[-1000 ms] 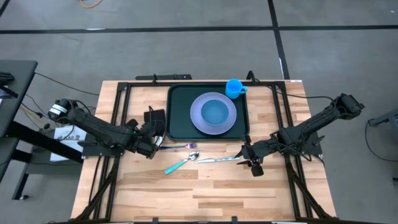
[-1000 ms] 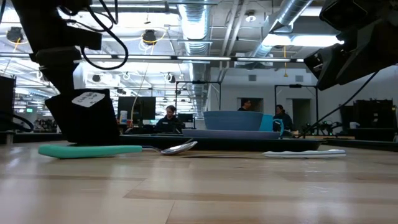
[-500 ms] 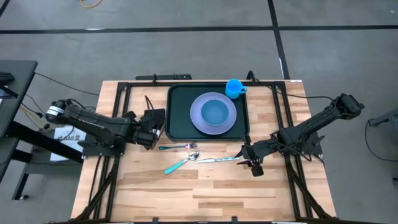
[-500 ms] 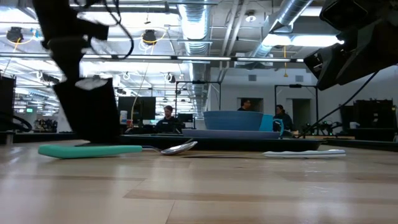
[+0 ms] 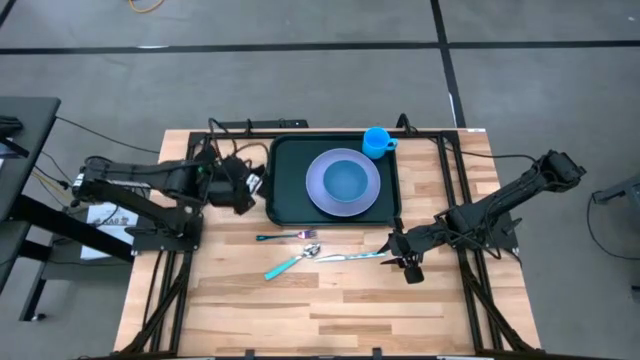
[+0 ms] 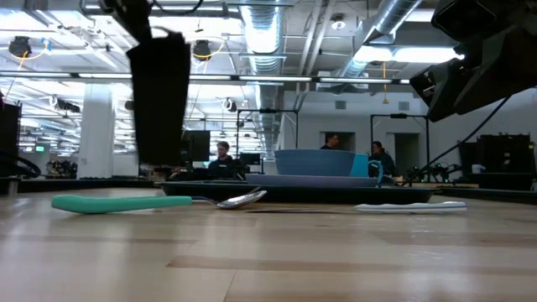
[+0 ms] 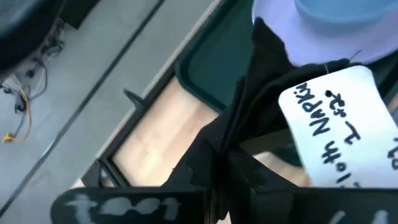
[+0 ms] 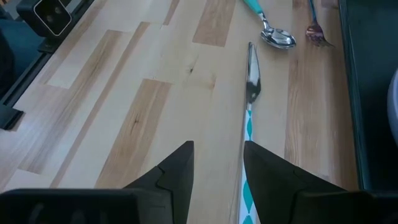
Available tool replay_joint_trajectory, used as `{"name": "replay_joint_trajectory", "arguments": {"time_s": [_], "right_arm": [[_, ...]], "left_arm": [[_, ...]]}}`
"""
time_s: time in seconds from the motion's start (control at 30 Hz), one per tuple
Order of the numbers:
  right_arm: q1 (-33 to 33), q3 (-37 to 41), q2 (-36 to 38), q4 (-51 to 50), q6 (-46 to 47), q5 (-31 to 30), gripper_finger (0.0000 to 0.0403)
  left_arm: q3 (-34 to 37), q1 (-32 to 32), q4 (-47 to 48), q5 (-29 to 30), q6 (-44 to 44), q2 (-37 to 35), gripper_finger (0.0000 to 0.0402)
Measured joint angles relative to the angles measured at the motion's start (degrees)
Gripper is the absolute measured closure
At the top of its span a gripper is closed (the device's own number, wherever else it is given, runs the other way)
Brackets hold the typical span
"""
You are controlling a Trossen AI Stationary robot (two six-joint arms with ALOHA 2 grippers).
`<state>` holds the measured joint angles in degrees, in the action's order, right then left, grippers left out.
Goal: Set up tray
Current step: Put the napkin to the left side of the purple plate and blue bowl on the black serving tray
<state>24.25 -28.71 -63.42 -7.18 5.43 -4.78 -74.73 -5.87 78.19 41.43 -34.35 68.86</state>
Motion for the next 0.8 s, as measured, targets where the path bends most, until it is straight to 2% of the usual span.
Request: {"name": "replay_joint_trajectory", "arguments": {"time_s": [0.1, 0.27, 0.53, 0.8], "right_arm": [[0.0, 0.0, 0.0, 0.0, 0.0, 0.0, 0.0272], [0.0, 0.0, 0.0, 0.0, -0.6, 0.0, 0.0272], [-0.1, 0.0, 0.0, 0.1, -1.0, 0.0, 0.0272], [-1.2, 0.0, 0.0, 0.0, -1.3, 0.0, 0.0272]], "left_arm": [[-2.2, 2.8, -2.6, 0.2, 4.9, 0.0, 0.0401], [-3.5, 9.4, -9.7, -2.9, 14.1, 0.2, 0.0401], [-3.5, 21.8, -21.8, -12.3, 26.3, 2.8, 0.0401], [-3.5, 31.7, -31.0, -19.8, 35.4, 10.4, 0.0401]]}}
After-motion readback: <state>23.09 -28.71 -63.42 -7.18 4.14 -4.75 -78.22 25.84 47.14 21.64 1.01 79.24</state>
